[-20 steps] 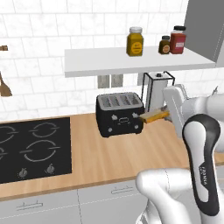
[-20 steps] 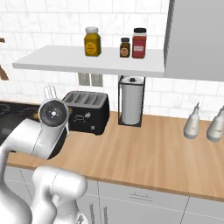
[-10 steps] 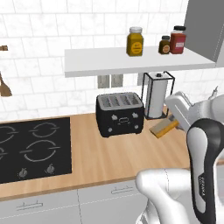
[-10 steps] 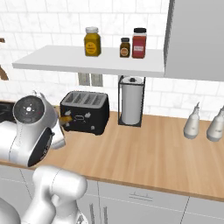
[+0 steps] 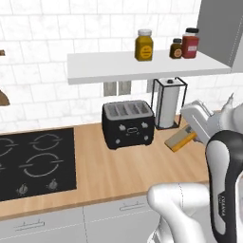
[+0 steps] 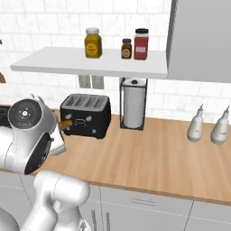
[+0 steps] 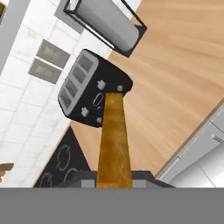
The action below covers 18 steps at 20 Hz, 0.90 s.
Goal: Start the toaster. Once the lever pops up, take the bread to the plate on the dining counter.
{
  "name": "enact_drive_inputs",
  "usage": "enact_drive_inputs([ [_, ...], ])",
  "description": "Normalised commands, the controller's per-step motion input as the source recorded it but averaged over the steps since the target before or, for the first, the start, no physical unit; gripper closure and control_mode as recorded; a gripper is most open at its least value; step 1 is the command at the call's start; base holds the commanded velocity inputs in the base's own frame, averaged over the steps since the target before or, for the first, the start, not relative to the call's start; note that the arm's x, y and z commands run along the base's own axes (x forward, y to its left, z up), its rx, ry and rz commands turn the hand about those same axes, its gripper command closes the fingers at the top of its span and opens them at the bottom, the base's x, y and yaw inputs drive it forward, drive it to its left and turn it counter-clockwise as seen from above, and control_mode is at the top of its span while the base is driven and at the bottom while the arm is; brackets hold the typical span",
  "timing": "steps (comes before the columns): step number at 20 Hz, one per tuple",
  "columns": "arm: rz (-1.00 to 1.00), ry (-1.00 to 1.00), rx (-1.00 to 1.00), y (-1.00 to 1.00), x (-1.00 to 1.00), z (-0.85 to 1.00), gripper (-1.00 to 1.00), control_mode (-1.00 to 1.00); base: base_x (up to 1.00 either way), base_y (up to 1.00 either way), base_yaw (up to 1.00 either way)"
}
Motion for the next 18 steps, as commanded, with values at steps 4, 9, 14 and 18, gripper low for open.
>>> enact_drive_inputs([
  [4, 0.0, 0.0, 0.0, 0.0, 0.0, 0.0, 1.0, 1.0, -0.31, 0.0, -0.47],
  [9, 0.0, 0.0, 0.0, 0.0, 0.0, 0.0, 1.0, 1.0, -0.29, -0.09, -0.67],
  [14, 0.0, 0.0, 0.0, 0.0, 0.0, 0.0, 1.0, 1.0, -0.12, -0.13, -0.79],
  [18, 0.0, 0.0, 0.0, 0.0, 0.0, 0.0, 1.0, 1.0, 0.0, -0.11, -0.86],
])
